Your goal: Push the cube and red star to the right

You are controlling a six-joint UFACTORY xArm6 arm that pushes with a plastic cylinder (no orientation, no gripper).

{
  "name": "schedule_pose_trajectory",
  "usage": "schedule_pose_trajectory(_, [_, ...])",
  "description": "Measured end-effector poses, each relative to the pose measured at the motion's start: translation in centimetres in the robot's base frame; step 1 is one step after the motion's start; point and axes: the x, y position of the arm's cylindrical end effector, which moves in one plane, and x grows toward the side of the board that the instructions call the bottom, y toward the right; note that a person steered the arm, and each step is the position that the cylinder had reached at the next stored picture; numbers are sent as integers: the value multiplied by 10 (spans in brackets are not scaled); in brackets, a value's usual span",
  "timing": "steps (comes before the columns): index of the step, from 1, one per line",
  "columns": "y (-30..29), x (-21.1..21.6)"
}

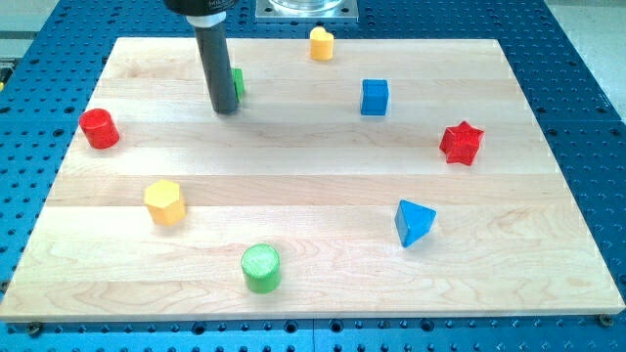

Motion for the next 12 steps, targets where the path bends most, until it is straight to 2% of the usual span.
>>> schedule_pose_trajectory(3, [4,-24])
schedule_pose_trajectory(4, [54,17])
schedule_pose_trajectory(5, [134,30])
schedule_pose_trajectory(7, [210,4])
schedule_pose_trajectory(10, [258,23])
schedule_pose_trajectory(12, [249,23])
